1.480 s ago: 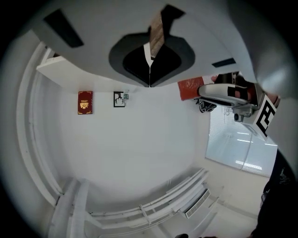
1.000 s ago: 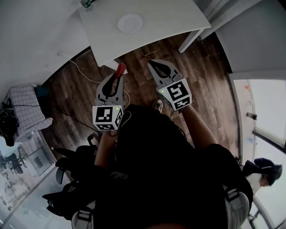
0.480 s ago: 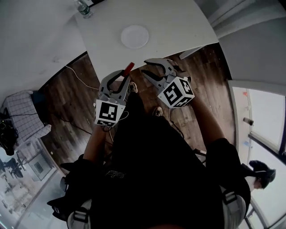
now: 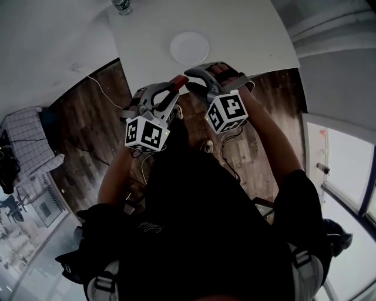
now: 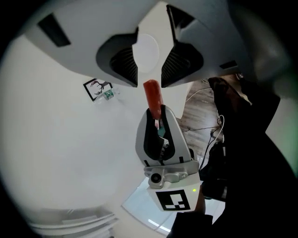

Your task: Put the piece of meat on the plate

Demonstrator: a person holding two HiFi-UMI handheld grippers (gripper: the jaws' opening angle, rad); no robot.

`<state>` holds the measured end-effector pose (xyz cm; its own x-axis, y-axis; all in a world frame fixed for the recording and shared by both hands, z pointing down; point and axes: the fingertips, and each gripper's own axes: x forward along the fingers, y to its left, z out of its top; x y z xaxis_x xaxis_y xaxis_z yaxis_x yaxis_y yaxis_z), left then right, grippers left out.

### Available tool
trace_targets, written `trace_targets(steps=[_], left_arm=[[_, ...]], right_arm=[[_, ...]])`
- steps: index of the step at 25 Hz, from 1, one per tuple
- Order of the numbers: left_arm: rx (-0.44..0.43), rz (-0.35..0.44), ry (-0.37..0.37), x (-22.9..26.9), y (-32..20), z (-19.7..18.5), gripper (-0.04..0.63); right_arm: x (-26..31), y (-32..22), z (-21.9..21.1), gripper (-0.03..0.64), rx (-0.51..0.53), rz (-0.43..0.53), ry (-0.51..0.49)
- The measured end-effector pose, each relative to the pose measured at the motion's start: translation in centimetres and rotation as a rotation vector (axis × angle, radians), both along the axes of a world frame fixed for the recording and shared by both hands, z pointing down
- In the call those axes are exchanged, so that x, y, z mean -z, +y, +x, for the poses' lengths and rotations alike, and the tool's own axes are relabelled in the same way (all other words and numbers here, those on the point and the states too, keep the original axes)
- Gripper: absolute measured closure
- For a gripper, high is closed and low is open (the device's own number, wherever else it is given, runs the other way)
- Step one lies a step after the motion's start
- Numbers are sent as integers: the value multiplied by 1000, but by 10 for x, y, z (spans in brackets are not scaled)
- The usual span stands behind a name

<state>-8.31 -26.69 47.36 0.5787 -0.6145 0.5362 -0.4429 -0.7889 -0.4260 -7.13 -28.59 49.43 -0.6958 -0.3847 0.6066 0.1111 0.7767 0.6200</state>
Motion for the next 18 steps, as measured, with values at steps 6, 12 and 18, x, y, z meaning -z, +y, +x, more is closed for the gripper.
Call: trace_targets(steps=[6, 12, 18], left_arm=[[-48, 48, -63, -7, 4, 3, 517], [-76, 89, -108, -11, 8, 5, 514], [24, 99, -42, -7, 3, -3, 486]], right_arm=[[-7, 9, -4, 502, 114, 184, 115], [-5, 14, 1, 516, 119, 235, 159], [-1, 12, 7, 526, 31, 230, 150]])
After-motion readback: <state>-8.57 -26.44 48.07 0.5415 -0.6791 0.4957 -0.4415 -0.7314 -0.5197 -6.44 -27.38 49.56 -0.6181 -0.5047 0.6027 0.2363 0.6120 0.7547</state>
